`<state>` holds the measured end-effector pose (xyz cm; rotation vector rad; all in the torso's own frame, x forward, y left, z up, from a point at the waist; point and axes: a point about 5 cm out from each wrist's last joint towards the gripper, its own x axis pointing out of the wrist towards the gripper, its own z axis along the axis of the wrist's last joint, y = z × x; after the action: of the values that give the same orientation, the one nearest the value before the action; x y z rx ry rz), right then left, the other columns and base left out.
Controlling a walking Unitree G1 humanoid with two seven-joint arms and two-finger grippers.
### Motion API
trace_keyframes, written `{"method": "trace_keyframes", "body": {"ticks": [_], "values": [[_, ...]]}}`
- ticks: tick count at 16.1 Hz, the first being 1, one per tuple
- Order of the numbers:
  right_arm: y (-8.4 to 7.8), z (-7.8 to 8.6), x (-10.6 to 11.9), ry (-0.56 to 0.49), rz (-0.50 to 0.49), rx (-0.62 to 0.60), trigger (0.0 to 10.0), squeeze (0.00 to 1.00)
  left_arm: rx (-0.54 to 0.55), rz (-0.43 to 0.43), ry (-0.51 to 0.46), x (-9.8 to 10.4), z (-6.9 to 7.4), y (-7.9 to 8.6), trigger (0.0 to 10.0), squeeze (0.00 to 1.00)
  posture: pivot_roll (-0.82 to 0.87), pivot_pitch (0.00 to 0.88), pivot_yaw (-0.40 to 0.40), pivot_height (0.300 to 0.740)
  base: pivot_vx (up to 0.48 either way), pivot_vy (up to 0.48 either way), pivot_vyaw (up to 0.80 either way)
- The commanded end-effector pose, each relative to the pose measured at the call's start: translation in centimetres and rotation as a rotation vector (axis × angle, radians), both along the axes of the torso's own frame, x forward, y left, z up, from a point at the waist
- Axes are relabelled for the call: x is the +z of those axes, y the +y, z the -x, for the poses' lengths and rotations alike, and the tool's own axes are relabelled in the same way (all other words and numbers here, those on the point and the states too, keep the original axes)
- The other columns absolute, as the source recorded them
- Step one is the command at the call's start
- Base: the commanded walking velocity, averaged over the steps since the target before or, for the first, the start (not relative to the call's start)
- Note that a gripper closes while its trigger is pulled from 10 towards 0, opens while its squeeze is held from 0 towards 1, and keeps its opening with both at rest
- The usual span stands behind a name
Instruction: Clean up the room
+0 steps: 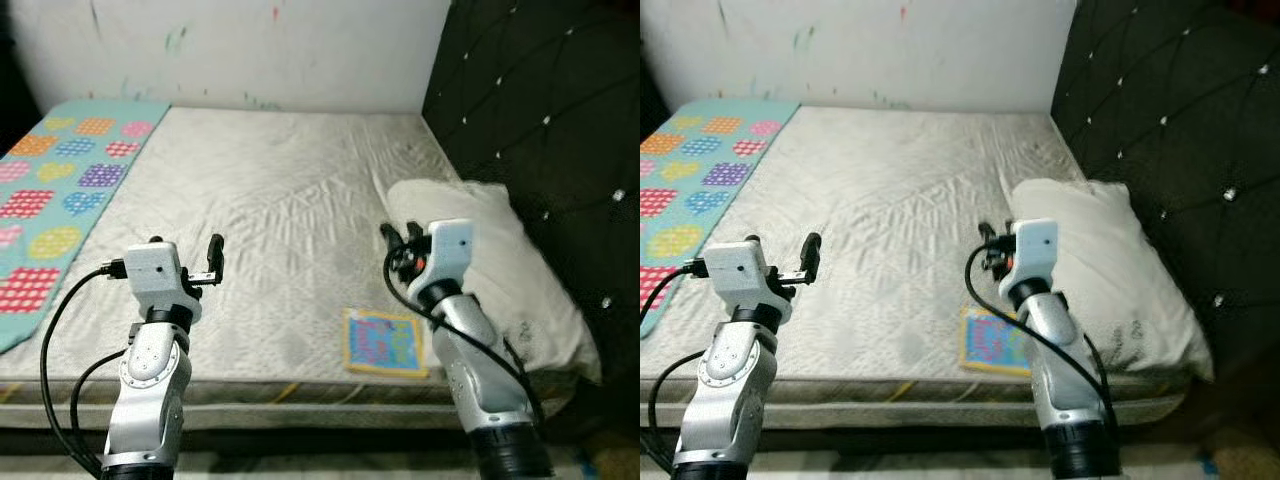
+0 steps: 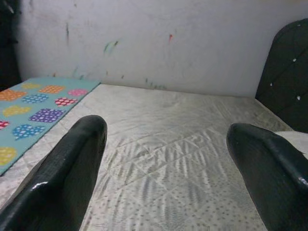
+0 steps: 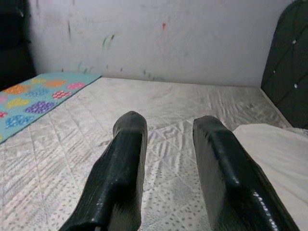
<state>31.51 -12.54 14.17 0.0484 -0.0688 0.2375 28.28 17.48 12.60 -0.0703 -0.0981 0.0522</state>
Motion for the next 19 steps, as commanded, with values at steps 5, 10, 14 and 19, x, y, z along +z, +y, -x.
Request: {"method": "trace_keyframes", "body": {"ticks": [5,10,14,19], "values": [[-0.77,0.09,-0.1,-0.002,0.003,-0.019,10.0,0.0,-0.008,0.004,0.0,0.17,-0.17,-0.36,10.0,0.0,-0.17,0.0,-0.009,0.74,0.0,0.48,0.0],[-0.39,0.1,-0.12,-0.007,0.005,0.012,10.0,0.0,-0.07,0.033,-0.043,0.74,-0.03,-0.89,10.0,0.0,-0.17,0.0,-0.008,0.74,0.0,0.0,0.0],[-0.31,0.05,-0.16,-0.01,0.004,0.019,10.0,0.0,-0.073,0.025,-0.043,0.74,-0.06,-0.89,10.0,0.0,-0.17,0.0,-0.008,0.74,0.129,0.0,0.0],[-0.25,-0.04,-0.11,-0.011,0.004,0.02,10.0,0.0,-0.078,0.027,-0.045,0.81,-0.13,-1.09,10.0,0.0,-0.17,0.0,-0.008,0.74,0.313,0.0,0.0]]}}
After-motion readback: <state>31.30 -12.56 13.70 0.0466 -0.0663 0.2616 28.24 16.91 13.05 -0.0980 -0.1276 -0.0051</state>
